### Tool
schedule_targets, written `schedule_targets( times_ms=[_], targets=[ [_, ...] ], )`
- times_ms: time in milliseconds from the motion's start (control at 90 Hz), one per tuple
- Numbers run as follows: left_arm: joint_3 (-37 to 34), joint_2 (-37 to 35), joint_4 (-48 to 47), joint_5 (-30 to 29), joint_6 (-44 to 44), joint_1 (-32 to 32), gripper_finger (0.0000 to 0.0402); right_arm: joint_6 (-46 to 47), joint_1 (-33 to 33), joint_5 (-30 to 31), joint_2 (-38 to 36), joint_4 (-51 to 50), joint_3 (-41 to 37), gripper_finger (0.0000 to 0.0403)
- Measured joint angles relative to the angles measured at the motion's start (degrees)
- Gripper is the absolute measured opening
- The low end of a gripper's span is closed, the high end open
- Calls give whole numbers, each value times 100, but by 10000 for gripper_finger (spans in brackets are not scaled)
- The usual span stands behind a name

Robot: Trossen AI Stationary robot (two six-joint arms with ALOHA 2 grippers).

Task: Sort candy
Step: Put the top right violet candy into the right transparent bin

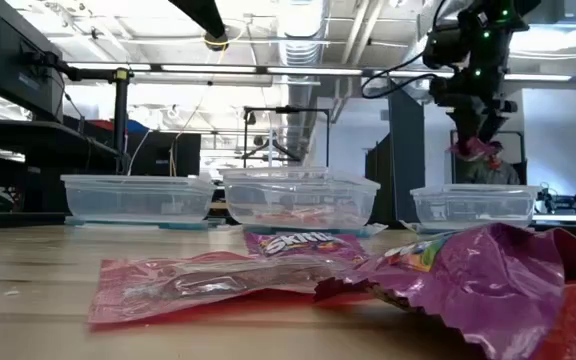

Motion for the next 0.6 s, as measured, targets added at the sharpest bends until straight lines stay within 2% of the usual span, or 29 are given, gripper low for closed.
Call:
schedule_targets(
  times_ms=[256,544,600],
  targets=[
    [0,0,-2,170,-18,-2,133,-273,-295,-191,0,-8,0,245],
    [0,0,2,184,0,0,134,-422,-276,-197,0,-12,0,246],
    [0,0,3,184,0,0,134,-406,-273,-504,2,-50,0,246]
  ],
)
